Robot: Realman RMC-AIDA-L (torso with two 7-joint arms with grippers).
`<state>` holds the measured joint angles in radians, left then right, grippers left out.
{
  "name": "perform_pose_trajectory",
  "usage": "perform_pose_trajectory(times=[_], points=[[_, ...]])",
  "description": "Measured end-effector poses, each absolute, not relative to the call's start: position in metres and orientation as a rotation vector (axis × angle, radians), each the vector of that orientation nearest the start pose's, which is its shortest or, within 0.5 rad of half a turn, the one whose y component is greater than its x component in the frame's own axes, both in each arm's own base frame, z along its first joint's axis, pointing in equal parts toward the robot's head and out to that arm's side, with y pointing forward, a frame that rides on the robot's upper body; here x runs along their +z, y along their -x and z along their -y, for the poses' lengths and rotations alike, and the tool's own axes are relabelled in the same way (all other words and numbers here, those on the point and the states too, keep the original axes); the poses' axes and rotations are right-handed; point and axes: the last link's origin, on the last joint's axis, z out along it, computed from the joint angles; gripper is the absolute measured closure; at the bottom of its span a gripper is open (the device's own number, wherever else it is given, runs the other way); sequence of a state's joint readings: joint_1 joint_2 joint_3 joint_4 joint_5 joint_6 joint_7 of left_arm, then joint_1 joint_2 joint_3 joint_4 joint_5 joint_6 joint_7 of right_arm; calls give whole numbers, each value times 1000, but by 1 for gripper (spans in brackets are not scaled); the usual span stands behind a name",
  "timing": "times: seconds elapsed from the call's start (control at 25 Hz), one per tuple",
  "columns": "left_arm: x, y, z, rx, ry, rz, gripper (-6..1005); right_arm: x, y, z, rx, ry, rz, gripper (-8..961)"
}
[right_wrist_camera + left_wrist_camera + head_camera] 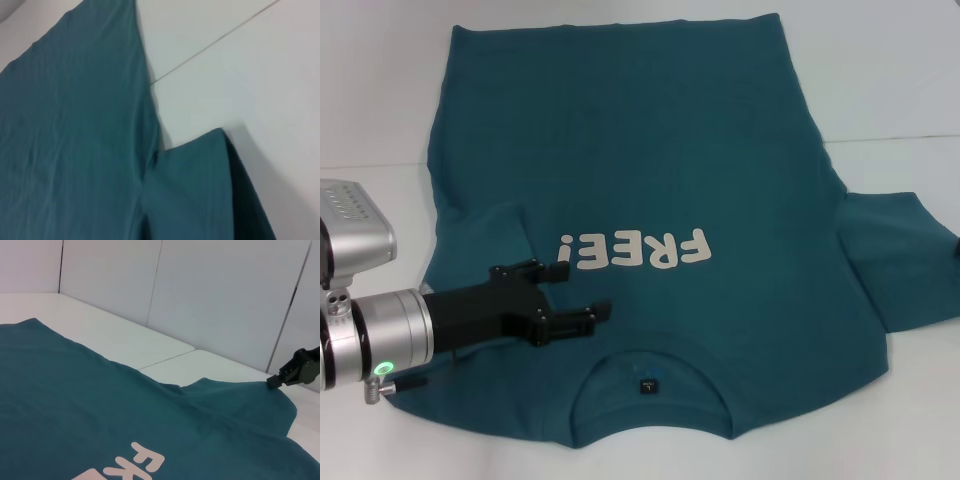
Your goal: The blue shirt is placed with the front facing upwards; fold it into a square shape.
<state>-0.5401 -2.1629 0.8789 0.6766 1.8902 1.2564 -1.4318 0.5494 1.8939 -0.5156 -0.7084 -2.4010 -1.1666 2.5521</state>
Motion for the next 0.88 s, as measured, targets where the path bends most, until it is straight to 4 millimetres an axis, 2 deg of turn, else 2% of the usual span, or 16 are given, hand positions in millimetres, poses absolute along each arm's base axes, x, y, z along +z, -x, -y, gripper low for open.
perform_pose_trajectory(times=[0.32,0.88], points=[[-44,241,-354,-619,2620,671,123,129,-368,-376,425,1640,-1796,955],[-42,237,-352,-640,2643,653,123,146,-356,-382,394,1681,-1746,954]])
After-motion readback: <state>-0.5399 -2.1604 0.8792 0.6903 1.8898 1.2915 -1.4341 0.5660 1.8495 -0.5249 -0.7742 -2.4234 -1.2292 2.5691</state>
